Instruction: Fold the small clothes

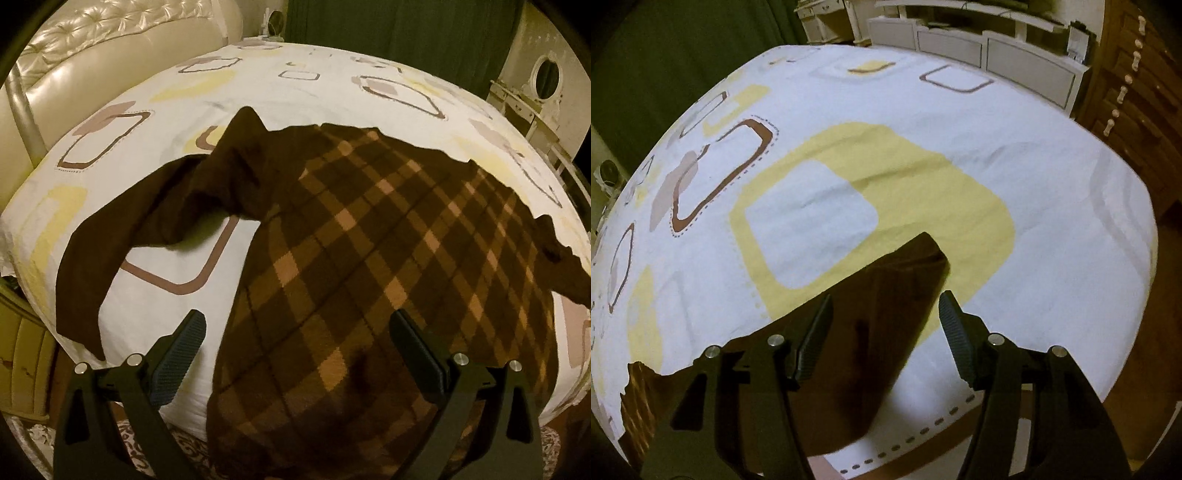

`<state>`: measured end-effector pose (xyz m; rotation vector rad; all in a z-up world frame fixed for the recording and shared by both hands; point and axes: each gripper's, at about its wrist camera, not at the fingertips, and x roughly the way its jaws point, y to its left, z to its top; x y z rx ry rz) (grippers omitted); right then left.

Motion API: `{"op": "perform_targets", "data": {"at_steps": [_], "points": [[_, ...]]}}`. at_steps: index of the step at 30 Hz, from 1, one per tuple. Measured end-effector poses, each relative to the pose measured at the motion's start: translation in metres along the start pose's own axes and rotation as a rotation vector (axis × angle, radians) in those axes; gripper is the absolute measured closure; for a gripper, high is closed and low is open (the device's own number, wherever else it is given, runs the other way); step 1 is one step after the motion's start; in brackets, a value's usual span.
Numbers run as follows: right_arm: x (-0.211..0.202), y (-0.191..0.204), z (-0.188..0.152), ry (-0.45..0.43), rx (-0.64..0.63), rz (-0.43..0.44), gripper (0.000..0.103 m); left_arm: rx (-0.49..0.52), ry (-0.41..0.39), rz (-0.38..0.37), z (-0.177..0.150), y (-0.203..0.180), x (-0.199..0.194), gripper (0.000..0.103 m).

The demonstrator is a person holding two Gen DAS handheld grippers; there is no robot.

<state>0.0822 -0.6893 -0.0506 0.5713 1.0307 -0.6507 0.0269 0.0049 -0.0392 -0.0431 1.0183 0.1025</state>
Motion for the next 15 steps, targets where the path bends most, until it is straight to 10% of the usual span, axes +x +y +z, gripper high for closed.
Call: {"op": "perform_targets", "data": {"at_steps": [2,4,15], "points": [[0.004,-0.005,0.0,0.017,0.003,0.018,0.084,-0.002,0.002,-0.001,0.0,0.0,0.002,0.004],[0.007,-0.011,-0.002,0.035,0.008,0.06,0.098,-0.008,0.01,-0.011,0.001,-0.001,0.003,0.004],[-0.026,-0.085,-0.025,-0.101,0.142,0.194,0.1,-0.037,0.001,-0.044,0.003,0.0,0.002,0.004]]}}
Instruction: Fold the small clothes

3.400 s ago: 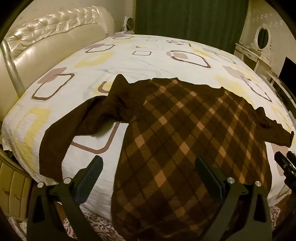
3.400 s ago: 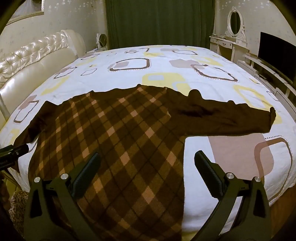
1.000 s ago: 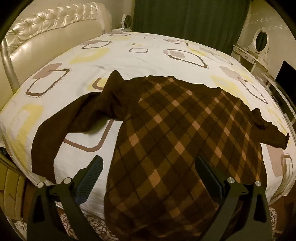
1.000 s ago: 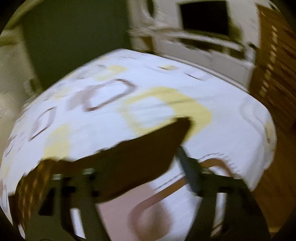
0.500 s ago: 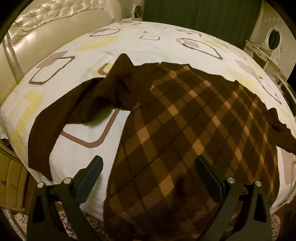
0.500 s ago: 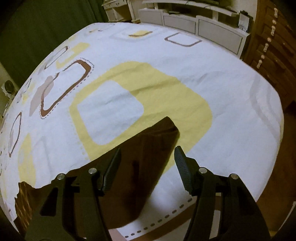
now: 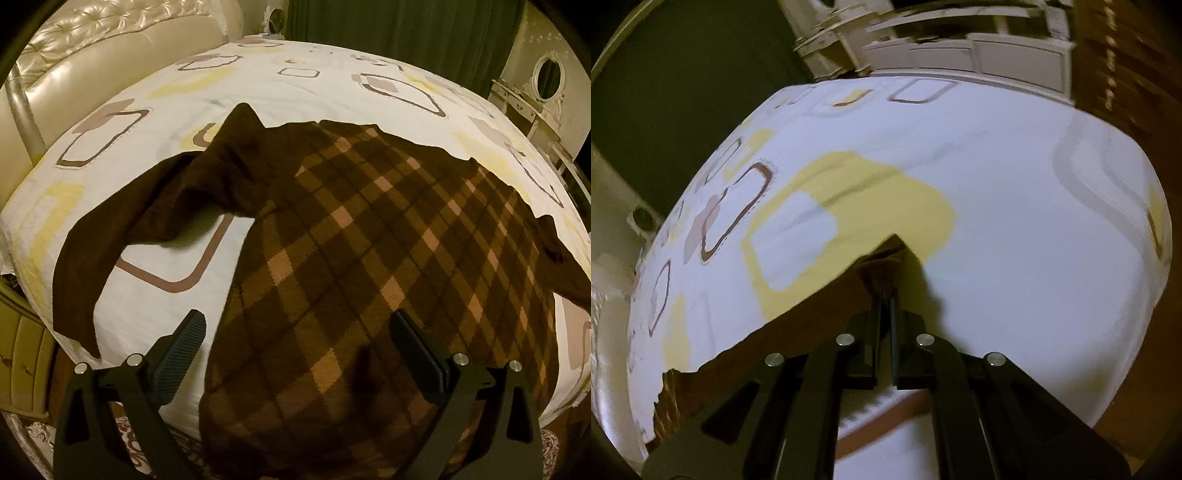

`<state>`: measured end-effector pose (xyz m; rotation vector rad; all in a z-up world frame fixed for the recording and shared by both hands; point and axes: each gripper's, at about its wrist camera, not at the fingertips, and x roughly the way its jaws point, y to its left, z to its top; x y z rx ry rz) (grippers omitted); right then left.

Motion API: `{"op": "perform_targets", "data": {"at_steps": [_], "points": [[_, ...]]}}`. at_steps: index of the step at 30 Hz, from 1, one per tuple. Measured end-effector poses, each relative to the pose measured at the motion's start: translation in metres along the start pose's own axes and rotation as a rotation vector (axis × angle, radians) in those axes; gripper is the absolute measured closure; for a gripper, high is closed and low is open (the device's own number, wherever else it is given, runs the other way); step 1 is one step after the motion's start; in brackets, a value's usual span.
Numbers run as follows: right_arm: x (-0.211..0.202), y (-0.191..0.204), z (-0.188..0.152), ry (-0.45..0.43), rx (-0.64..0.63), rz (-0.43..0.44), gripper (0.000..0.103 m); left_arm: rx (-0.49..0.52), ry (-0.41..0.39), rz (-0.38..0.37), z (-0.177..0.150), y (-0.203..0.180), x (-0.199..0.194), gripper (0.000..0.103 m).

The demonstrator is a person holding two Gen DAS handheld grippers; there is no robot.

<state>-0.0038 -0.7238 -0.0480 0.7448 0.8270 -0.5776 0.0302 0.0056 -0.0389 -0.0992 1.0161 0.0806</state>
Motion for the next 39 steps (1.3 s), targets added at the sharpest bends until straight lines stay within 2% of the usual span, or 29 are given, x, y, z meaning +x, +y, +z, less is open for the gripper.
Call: {"op": "perform_targets", "data": {"at_steps": [4,7,13,20,23,25,28,30,33,34,36,39], "points": [[0.012,-0.03,-0.01,0.025,0.067,-0.02,0.1,-0.003,0.005,0.001,0.0,0.002,0.002,0.004],[0.022,-0.039,-0.014,0.022,0.115,-0.002,0.1,0.0,0.0,0.001,0.002,0.004,0.002,0.004],[0.017,-0.028,-0.017,-0.003,0.051,-0.069,0.1,-0.014,-0.001,0.002,0.005,0.017,0.003,0.004],[0.005,-0.038,-0.021,-0.037,0.128,-0.089,0.1,-0.013,-0.021,0.005,0.012,0.032,-0.002,0.004],[0.006,-0.039,-0.027,-0.022,0.11,-0.111,0.1,-0.007,-0.032,-0.006,0.014,0.041,-0.004,0.004],[0.007,-0.041,-0.028,-0.008,0.122,-0.094,0.099,0.004,-0.038,-0.006,0.015,0.045,-0.004,0.004],[-0.013,-0.044,-0.029,-0.056,0.173,-0.087,0.088,0.026,-0.05,0.002,0.016,0.058,-0.008,0.004],[-0.03,-0.039,-0.03,-0.1,0.156,-0.081,0.08,0.016,-0.059,0.013,0.016,0.075,-0.011,0.004],[-0.052,-0.023,-0.039,-0.156,0.127,-0.05,0.058,-0.019,-0.079,0.015,0.015,0.11,-0.017,0.004],[-0.059,-0.014,-0.045,-0.172,0.111,-0.024,0.055,-0.034,-0.084,0.029,0.014,0.123,-0.019,0.004],[-0.066,0.002,-0.058,-0.171,0.071,0.022,0.055,-0.089,-0.078,0.048,0.011,0.157,-0.02,0.004],[-0.069,0.029,-0.078,-0.151,0.019,0.076,0.054,-0.123,-0.078,0.073,0.006,0.188,-0.022,0.004]]}}
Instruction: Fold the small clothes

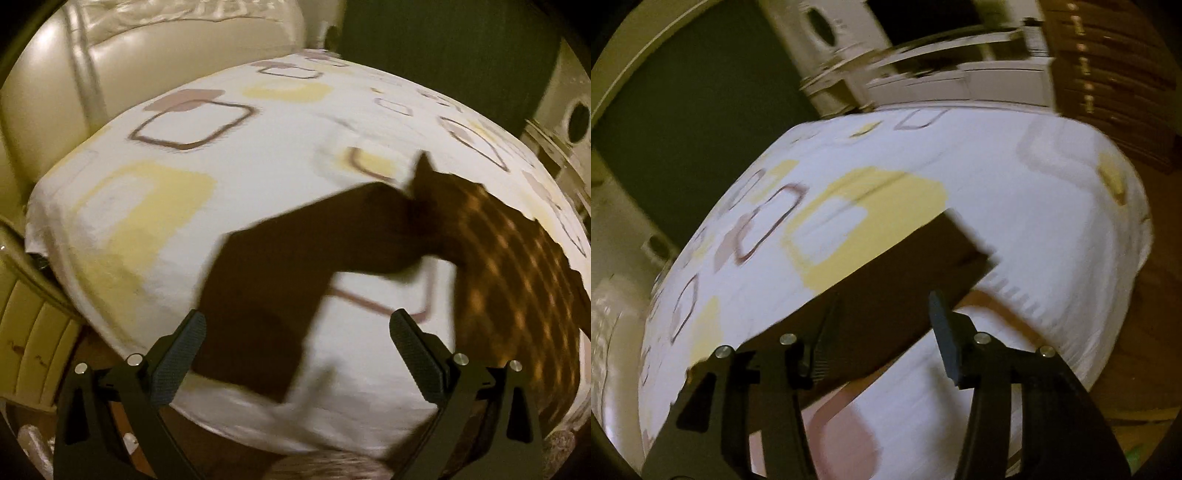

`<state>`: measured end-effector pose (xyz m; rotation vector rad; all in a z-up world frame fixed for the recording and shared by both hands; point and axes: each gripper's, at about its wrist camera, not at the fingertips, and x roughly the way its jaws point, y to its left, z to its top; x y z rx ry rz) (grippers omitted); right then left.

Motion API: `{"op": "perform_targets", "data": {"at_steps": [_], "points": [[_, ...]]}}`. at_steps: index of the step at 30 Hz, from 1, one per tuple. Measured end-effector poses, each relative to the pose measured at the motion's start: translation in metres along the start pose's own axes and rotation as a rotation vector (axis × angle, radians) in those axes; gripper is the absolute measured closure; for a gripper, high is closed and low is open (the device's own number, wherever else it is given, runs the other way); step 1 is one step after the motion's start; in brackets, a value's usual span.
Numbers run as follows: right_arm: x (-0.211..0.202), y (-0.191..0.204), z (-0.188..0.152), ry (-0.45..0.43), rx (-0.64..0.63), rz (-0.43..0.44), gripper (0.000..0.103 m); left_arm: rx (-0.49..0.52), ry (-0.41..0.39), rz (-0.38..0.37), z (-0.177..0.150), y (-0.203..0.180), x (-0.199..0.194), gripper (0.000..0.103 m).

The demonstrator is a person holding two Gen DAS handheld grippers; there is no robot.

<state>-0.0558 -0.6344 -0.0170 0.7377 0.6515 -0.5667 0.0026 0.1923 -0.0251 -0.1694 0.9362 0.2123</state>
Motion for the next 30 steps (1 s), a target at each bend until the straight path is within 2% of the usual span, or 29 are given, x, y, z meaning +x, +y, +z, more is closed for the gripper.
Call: {"op": "perform_targets", "data": {"at_steps": [4,7,12,19,22,23,26,30], "points": [[-0.001,0.04,-0.034,0.04,-0.066,0.082,0.053,0.06,-0.016,0.006,-0.005,0.017,-0.005,0.004],[0.0,0.077,-0.061,0.088,-0.142,0.141,0.047,0.123,-0.043,-0.008,-0.018,0.019,-0.01,0.004],[0.0,0.114,-0.091,0.136,-0.197,0.198,0.046,0.293,-0.112,0.005,-0.047,0.01,-0.01,0.004],[-0.007,0.124,-0.112,0.159,-0.197,0.222,0.046,0.409,-0.148,-0.053,-0.064,0.002,0.0,0.004],[-0.006,0.122,-0.114,0.17,-0.175,0.224,0.046,0.471,-0.121,-0.022,-0.075,-0.005,0.014,0.004],[-0.005,0.121,-0.114,0.171,-0.169,0.224,0.046,0.5,-0.112,0.012,-0.078,-0.008,0.022,0.004],[-0.006,0.122,-0.116,0.175,-0.154,0.232,0.046,0.449,-0.102,0.048,-0.072,-0.004,0.033,0.004],[-0.005,0.124,-0.118,0.188,-0.148,0.243,0.046,0.439,-0.103,0.044,-0.069,0.003,0.041,0.004]]}}
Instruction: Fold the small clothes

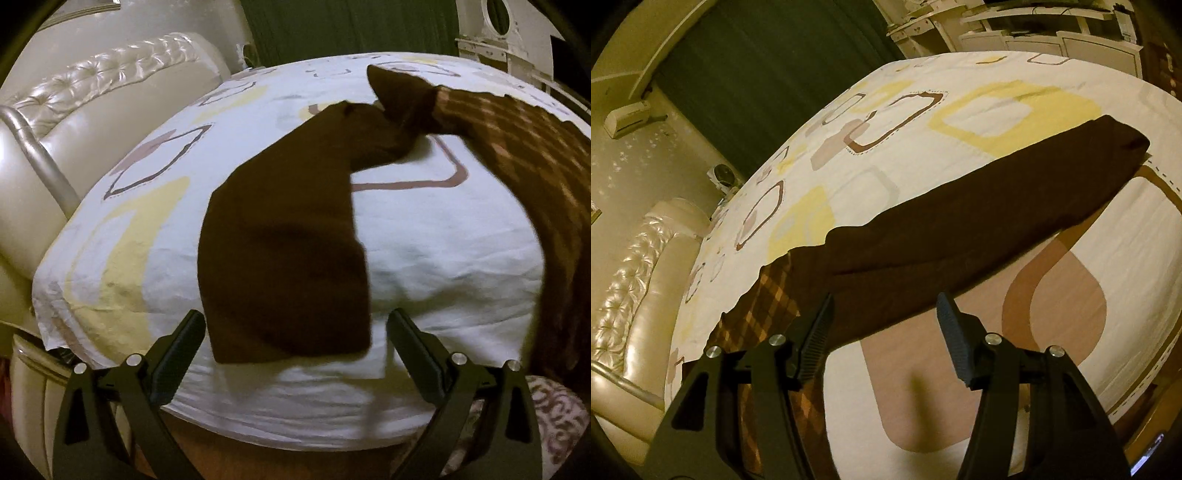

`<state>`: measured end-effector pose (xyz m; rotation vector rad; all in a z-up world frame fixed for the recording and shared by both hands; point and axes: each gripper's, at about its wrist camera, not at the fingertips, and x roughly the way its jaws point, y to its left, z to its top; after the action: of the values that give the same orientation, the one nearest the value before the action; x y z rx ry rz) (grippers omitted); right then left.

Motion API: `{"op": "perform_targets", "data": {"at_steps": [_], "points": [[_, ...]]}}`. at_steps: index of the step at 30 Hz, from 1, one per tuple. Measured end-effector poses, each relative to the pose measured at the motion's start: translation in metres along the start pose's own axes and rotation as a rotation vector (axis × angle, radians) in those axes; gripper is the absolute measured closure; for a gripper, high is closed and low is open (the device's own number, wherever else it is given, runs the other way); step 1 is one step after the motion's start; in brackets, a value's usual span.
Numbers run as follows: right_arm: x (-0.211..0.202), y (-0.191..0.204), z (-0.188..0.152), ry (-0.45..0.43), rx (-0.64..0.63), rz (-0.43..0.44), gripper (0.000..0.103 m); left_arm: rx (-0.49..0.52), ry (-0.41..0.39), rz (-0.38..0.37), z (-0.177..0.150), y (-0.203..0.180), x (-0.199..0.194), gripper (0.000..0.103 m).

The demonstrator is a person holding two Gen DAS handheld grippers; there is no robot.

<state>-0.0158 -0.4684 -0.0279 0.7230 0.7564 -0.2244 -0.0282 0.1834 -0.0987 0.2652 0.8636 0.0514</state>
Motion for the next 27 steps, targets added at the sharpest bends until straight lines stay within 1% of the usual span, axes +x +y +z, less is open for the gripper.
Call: {"op": "perform_targets", "data": {"at_steps": [2,4,5,7,8,9,11,13,14,15,16,18,19,20,21,23,26,27], "points": [[0.001,0.0,-0.001,0.003,0.001,0.001,0.045,0.016,-0.005,0.013,0.001,-0.002,-0.003,0.004],[0.003,0.001,-0.002,0.007,0.002,0.0,0.045,0.042,-0.005,0.025,0.003,-0.002,-0.004,0.007],[0.003,0.001,-0.003,0.01,0.004,0.0,0.045,0.046,-0.002,0.003,0.003,-0.002,-0.005,0.015],[0.004,0.0,-0.004,0.016,0.014,0.006,0.045,0.045,0.007,-0.055,0.001,-0.004,-0.007,0.036],[0.004,0.0,-0.005,0.018,0.021,0.011,0.045,0.047,0.012,-0.073,0.002,-0.004,-0.009,0.04],[0.004,0.0,-0.005,0.018,0.023,0.012,0.045,0.052,0.015,-0.084,0.002,-0.005,-0.01,0.042],[0.004,0.001,-0.006,0.016,0.018,0.01,0.045,0.069,0.018,-0.075,0.002,-0.007,-0.012,0.047],[0.004,0.002,-0.006,0.018,0.018,0.014,0.045,0.082,0.018,-0.071,0.003,-0.01,-0.014,0.063],[0.003,0.002,-0.007,0.017,0.018,0.015,0.045,0.088,0.021,-0.077,0.004,-0.01,-0.015,0.068],[0.003,0.003,-0.007,0.016,0.016,0.015,0.045,0.09,0.024,-0.083,0.004,-0.01,-0.015,0.077],[0.004,0.003,-0.007,0.017,0.015,0.015,0.045,0.093,0.029,-0.083,0.006,-0.009,-0.013,0.08],[0.004,0.003,-0.008,0.02,0.017,0.015,0.045,0.085,0.04,-0.082,0.007,-0.004,-0.013,0.094],[0.004,0.003,-0.009,0.022,0.018,0.016,0.045,0.06,0.049,-0.101,0.008,0.002,-0.014,0.094],[0.004,0.004,-0.01,0.022,0.017,0.016,0.045,0.035,0.054,-0.134,0.009,0.007,-0.015,0.094],[0.004,0.005,-0.011,0.023,0.016,0.017,0.045,-0.012,0.057,-0.176,0.012,0.016,-0.017,0.095],[0.004,0.006,-0.011,0.024,0.011,0.018,0.045,-0.084,0.045,-0.221,0.018,0.03,-0.023,0.095],[0.004,0.008,-0.013,0.023,0.005,0.016,0.045,-0.186,0.01,-0.246,0.033,0.054,-0.04,0.095],[0.004,0.009,-0.014,0.024,0.003,0.015,0.045,-0.205,0.006,-0.253,0.037,0.059,-0.043,0.095]]}}
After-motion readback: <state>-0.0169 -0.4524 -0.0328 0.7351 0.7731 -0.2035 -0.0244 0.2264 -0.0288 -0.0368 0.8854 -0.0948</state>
